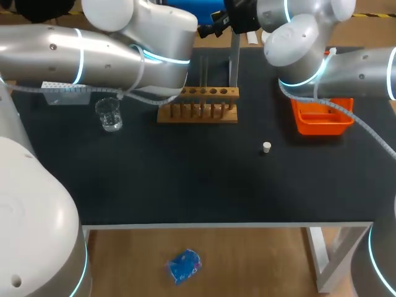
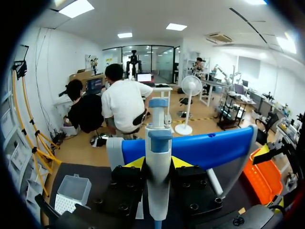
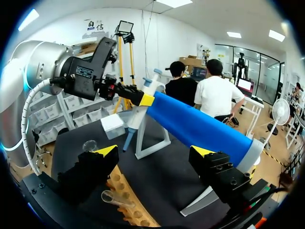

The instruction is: Invert the test tube, pick up the pipette, mount the tip to pipette, aspirate from beaker and dispense into the tube, eject the tip, return the pipette, and cap with the stopper.

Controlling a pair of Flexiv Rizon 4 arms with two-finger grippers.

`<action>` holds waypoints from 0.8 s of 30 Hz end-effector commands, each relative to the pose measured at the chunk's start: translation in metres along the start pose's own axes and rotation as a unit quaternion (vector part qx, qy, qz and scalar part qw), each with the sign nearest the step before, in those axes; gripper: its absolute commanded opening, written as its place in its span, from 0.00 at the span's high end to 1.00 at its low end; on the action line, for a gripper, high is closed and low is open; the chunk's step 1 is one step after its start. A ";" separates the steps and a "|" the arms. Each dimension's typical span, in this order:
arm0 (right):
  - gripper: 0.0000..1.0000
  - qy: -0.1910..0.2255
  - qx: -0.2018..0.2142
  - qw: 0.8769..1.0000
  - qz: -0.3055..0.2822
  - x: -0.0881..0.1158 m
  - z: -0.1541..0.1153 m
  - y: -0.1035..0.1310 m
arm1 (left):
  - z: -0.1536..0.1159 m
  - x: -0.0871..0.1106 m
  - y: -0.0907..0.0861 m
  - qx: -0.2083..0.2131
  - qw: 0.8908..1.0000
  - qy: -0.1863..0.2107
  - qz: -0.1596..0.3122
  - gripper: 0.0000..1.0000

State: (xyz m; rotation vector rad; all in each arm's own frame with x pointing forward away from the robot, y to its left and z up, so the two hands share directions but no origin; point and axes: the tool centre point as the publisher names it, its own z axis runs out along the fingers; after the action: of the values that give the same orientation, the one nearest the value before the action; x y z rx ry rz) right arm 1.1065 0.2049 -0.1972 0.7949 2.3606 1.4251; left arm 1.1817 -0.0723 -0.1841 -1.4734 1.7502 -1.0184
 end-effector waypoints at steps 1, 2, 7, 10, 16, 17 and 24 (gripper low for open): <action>0.00 0.001 0.000 1.000 0.000 -0.001 0.001 0.000 | 0.005 0.001 -0.001 -0.009 1.000 -0.004 0.001 1.00; 0.00 0.001 0.000 1.000 0.000 -0.001 0.001 0.000 | 0.006 0.001 -0.001 -0.009 1.000 -0.004 0.001 1.00; 0.00 0.001 0.000 1.000 0.000 -0.001 0.001 0.000 | 0.010 0.001 0.001 -0.012 1.000 -0.003 -0.001 1.00; 0.00 0.001 0.000 1.000 0.000 -0.001 0.001 0.000 | 0.012 0.001 0.002 -0.014 1.000 -0.003 -0.001 1.00; 0.00 0.001 0.000 1.000 0.000 -0.001 0.001 0.000 | 0.013 0.001 0.005 -0.018 1.000 -0.004 -0.002 1.00; 0.00 0.001 0.000 1.000 0.000 -0.001 0.001 0.000 | 0.013 0.001 0.005 -0.018 1.000 -0.004 -0.003 1.00; 0.00 0.001 0.000 1.000 0.000 -0.001 0.001 0.000 | 0.016 0.002 0.011 -0.024 1.000 -0.006 -0.005 1.00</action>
State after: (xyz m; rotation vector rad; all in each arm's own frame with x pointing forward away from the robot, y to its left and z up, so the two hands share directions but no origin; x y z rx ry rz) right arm 1.1065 0.2049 -0.1972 0.7948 2.3606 1.4253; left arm 1.1868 -0.0745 -0.2006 -1.5136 1.7715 -0.9828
